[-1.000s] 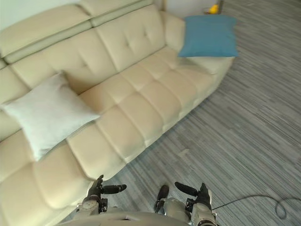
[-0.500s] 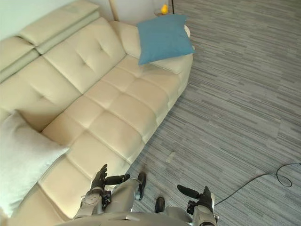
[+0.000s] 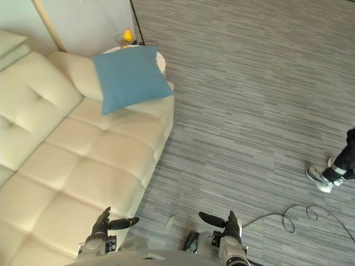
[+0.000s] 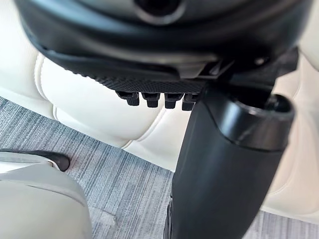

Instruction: Pick up cushions and gather them together orderly.

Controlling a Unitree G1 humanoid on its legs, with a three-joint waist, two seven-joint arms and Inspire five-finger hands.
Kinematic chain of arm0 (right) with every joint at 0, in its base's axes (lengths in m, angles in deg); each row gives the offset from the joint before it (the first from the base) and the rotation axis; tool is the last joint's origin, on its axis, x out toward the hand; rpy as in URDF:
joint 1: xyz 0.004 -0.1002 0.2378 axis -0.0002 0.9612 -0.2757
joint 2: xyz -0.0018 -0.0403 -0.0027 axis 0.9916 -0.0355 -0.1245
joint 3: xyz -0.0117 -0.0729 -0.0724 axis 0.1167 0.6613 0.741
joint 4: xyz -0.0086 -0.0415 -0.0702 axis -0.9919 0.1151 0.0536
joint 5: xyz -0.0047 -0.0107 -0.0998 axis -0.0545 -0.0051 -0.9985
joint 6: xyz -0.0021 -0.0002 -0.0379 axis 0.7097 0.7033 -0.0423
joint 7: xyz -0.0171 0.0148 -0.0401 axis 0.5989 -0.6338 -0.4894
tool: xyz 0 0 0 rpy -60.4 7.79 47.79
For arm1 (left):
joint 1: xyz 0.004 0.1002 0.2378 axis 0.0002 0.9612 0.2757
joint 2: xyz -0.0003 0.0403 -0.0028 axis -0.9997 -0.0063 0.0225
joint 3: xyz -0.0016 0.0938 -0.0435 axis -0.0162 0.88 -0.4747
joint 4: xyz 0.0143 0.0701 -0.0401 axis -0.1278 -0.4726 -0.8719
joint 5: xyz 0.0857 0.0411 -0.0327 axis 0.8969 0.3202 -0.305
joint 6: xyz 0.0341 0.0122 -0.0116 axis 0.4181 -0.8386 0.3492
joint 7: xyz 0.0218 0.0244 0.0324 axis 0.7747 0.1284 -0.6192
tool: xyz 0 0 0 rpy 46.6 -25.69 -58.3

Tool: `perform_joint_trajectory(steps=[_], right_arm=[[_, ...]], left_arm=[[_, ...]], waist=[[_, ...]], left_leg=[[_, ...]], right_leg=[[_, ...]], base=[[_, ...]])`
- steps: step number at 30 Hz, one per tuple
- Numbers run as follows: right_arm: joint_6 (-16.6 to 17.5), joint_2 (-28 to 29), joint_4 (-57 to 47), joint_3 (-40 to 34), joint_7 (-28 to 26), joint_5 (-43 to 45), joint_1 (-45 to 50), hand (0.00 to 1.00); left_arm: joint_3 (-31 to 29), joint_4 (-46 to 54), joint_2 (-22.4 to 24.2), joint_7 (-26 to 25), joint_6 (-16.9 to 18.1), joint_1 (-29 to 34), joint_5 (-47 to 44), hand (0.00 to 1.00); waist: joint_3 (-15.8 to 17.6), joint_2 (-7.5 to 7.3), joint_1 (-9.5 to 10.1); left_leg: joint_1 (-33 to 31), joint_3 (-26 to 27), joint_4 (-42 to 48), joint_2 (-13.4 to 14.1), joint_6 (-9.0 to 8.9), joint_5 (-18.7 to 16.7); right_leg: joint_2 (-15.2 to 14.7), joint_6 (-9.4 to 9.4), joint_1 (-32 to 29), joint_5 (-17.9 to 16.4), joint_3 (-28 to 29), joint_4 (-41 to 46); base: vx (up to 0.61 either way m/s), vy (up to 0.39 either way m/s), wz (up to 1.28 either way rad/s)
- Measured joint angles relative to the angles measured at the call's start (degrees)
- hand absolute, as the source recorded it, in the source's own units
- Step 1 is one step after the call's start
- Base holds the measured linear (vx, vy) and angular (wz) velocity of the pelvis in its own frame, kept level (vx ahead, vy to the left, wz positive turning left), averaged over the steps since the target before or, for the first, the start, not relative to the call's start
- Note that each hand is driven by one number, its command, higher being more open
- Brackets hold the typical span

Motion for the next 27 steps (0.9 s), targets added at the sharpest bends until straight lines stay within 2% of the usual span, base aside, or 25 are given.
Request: perform_joint_trajectory(steps=[1,2,3,4,5,6,7,8,9,10,11,12,14,16,17,18,19,20,21,22,23,24,25,26,27], right_arm=[[0.03,-0.01,0.2,0.08,-0.01,-0.01,-0.24,1.0],[0.14,-0.16,0.72,0.15,0.01,0.0,-0.76,1.0],[0.1,-0.26,1.01,0.47,0.04,0.0,-1.04,1.0],[0.02,-1.23,2.12,1.19,-0.22,0.02,-1.08,1.0],[0.04,-1.81,2.49,1.15,-0.2,0.03,-1.49,1.0],[0.53,-2.25,2.63,1.09,-0.16,0.01,-1.65,1.0],[0.58,-2.88,2.95,1.06,-0.17,0.0,-1.63,1.0],[0.51,-3.38,3.64,0.73,-0.17,-0.06,-1.37,1.0],[0.34,-3.79,3.97,0.47,-0.2,-0.09,-0.91,1.0],[0.14,-3.9,3.89,0.38,-0.07,0.05,-0.51,1.0],[0.13,-3.94,3.95,0.44,0.12,0.0,-0.22,1.0],[0.12,-3.89,4.53,0.56,0.2,-0.01,0.14,1.0],[0.06,-3.77,4.65,0.56,0.22,0.0,0.05,1.0],[0.07,-3.78,4.48,0.59,0.21,0.03,-0.27,1.0],[0.06,-3.64,4.47,0.6,0.2,0.03,-0.28,1.0],[-0.01,-3.53,4.54,0.6,0.15,0.02,-0.3,1.0],[-0.05,-3.09,4.52,0.86,0.18,0.03,-0.07,1.0],[-0.1,-2.81,4.52,1.0,0.17,0.02,-0.09,1.0],[-0.1,-2.6,4.47,1.02,0.17,0.02,-0.48,1.0],[-0.2,-2.66,4.51,1.03,0.15,0.01,-1.11,1.0],[-0.39,-2.23,4.32,0.98,0.13,-0.03,-2.04,1.0],[-0.44,-1.91,4.28,0.97,0.14,-0.09,-1.63,1.0],[-0.35,-2.16,3.48,0.94,0.17,-0.22,-0.13,1.0],[0.03,-2.54,3.18,0.98,0.12,-0.37,0.12,1.0],[0.2,-2.04,2.84,1.0,-0.06,-0.41,0.05,1.0]], left_arm=[[-0.01,-0.14,-0.32,-0.1,-0.07,0.19,0.02,1.0],[0.03,-0.25,-0.93,-0.13,-0.34,0.9,0.15,1.0],[0.02,-0.41,-1.2,-0.14,-0.48,1.36,0.32,1.0],[0.14,-1.85,-1.34,-0.17,-0.75,1.58,0.55,1.0],[0.16,-2.32,-0.83,0.04,-1.12,1.67,0.56,1.0],[0.18,-2.96,-0.56,0.18,-1.12,2.1,0.96,1.0],[0.19,-3.34,-0.25,0.07,-1.12,1.97,1.04,1.0],[0.09,-3.72,0.11,-0.03,-1.08,1.55,1.07,1.0],[-0.23,-3.69,0.4,0.0,-1.01,1.29,1.06,1.0],[-0.56,-3.67,0.46,0.0,-0.93,1.36,0.99,1.0],[-1.43,-3.56,0.86,0.08,-0.8,1.34,0.84,1.0],[-2.01,-2.46,0.91,0.07,-0.6,1.54,0.77,1.0],[-1.6,-0.93,0.84,0.17,-0.13,1.74,0.85,1.0],[-1.51,-0.34,0.99,0.15,0.35,1.73,0.9,1.0],[-1.56,-0.35,1.01,0.16,0.33,1.75,0.89,1.0],[-1.6,-0.4,1.02,0.23,0.32,1.75,0.89,1.0],[-1.76,-0.37,0.98,0.24,0.35,2.03,0.88,1.0],[-1.99,-0.48,0.89,0.34,0.31,2.06,0.88,1.0],[-2.07,-0.58,0.79,0.44,0.32,1.71,0.9,1.0],[-2.6,-0.55,0.75,0.46,0.3,1.27,0.87,1.0],[-5.37,-0.39,1.14,0.53,0.45,1.15,0.7,1.0],[-6.14,-0.41,1.18,0.64,0.6,1.44,0.77,1.0],[-5.93,-0.3,2.04,0.67,0.7,2.55,0.85,1.0],[-4.87,-0.76,2.17,0.69,0.66,3.27,0.87,1.0],[-4.13,-1.63,1.41,1.01,0.39,3.21,0.83,1.0]], waist=[[0.0,-0.19,-0.08],[0.07,-0.92,-0.44],[0.07,-1.61,-0.52],[-0.05,-1.79,-1.1],[-0.26,-0.73,-0.85],[-0.29,0.02,-0.85],[-0.33,0.58,-1.07],[-0.03,1.63,-1.75],[0.31,2.24,-2.01],[0.89,2.05,-1.85],[1.45,2.37,-1.53],[1.83,1.51,-1.16],[1.9,1.3,-0.97],[1.89,1.36,-0.82],[1.93,1.39,-0.52],[2.03,1.23,0.09],[1.95,0.82,1.38],[1.83,0.53,1.59],[1.94,-0.18,1.55],[2.52,-0.41,1.46],[3.57,-1.01,1.68],[3.0,-1.48,1.78],[1.11,0.08,1.89],[0.1,1.04,1.99],[0.03,0.12,1.87]], left_leg=[[0.77,0.15,-0.51,0.59,-0.37,-0.21],[2.75,1.04,-1.94,1.44,-2.27,-1.31],[3.63,1.34,-2.42,1.16,-3.59,-2.08],[4.96,0.92,-2.74,1.84,-5.32,-3.13],[4.99,0.58,-2.86,2.9,-5.32,-2.86],[5.04,-0.28,-2.66,3.47,-5.38,-1.89],[4.73,-1.0,-1.87,3.98,-6.16,-1.22],[2.2,-3.12,3.95,4.95,-7.21,-0.38],[-1.72,-5.5,12.62,5.36,-6.92,1.43],[-6.25,-7.2,23.2,5.55,-5.79,3.88],[-8.7,-7.25,29.36,5.36,-5.99,1.53],[-11.62,-6.31,31.44,3.97,-6.23,-1.21],[-13.91,-4.13,26.03,1.58,-5.36,-2.79],[-15.9,-2.51,10.45,-2.39,-4.78,-1.79],[-16.29,-2.1,4.08,-3.73,-4.49,0.12],[-16.64,-2.03,-0.9,-5.02,-4.07,4.7],[-15.43,-1.03,-6.73,-6.0,-3.7,11.36],[-14.84,-0.04,-8.42,-6.24,-2.71,14.3],[-14.94,0.05,-8.04,-6.87,-2.3,14.46],[-15.77,1.15,-5.27,-6.9,-1.15,13.08],[-19.82,4.57,5.71,-7.28,0.84,9.31],[-20.05,4.73,6.19,-7.5,0.97,7.96],[-19.55,4.59,3.43,-6.45,1.79,9.57],[-18.32,4.91,3.86,-6.01,1.04,5.33],[-16.07,5.36,2.75,-7.39,1.01,3.74]], right_leg=[[-0.09,0.28,-0.94,0.72,0.09,-2.59],[-0.33,0.69,-3.46,4.73,1.36,-9.82],[-0.45,0.22,-4.37,9.59,2.97,-14.12],[0.78,-3.75,-4.21,15.16,4.39,-14.12],[2.16,-4.01,-4.3,14.98,5.27,-13.84],[3.24,-4.86,-4.5,13.27,5.66,-13.73],[3.76,-5.14,-4.31,12.48,5.43,-13.87],[4.67,-5.8,-2.67,11.68,4.32,-15.19],[5.67,-5.96,-0.27,11.54,3.56,-17.35],[6.59,-6.13,3.01,11.46,3.36,-20.05],[7.32,-6.27,6.1,11.51,3.41,-22.02],[7.57,-6.31,9.73,11.54,3.52,-24.68],[7.57,-6.23,12.2,11.6,3.85,-27.41],[7.56,-6.33,14.13,11.41,4.69,-30.4],[7.55,-6.21,14.51,11.33,5.06,-31.25],[7.45,-6.04,14.92,11.24,5.65,-32.11],[7.18,-5.17,15.99,11.27,6.86,-33.92],[6.87,-4.3,16.65,11.26,7.13,-34.98],[6.21,-3.11,16.67,11.56,7.12,-35.49],[5.93,-1.76,17.51,12.45,7.62,-36.73],[5.09,-0.26,20.5,13.53,10.3,-38.09],[4.44,0.23,21.45,13.15,11.08,-38.03],[5.55,1.46,21.77,12.21,11.45,-36.01],[5.36,2.99,20.61,9.14,12.32,-30.54],[2.57,5.45,16.09,5.71,12.88,-17.89]], base=[[0.42,-0.178,-0.15],[0.46,-0.241,-0.11],[0.48,-0.276,-0.1],[0.39,-0.225,-0.23],[0.42,-0.284,-0.34],[0.37,-0.283,-0.33],[0.49,-0.395,-0.03],[0.36,-0.32,0.25],[0.33,-0.284,0.31],[0.26,-0.204,0.17],[0.24,-0.16,0.03],[0.2,-0.11,-0.05],[0.19,-0.053,-0.08],[0.23,0.041,-0.14],[0.21,0.069,-0.17],[0.24,0.084,-0.34],[0.4,0.082,-0.3],[0.43,0.051,-0.17],[0.37,0.013,0.03],[0.34,0.094,0.0],[0.33,0.127,-0.07],[0.37,0.197,-0.16],[0.25,0.134,-0.28],[0.32,0.167,-0.31],[0.26,0.118,-0.11]])
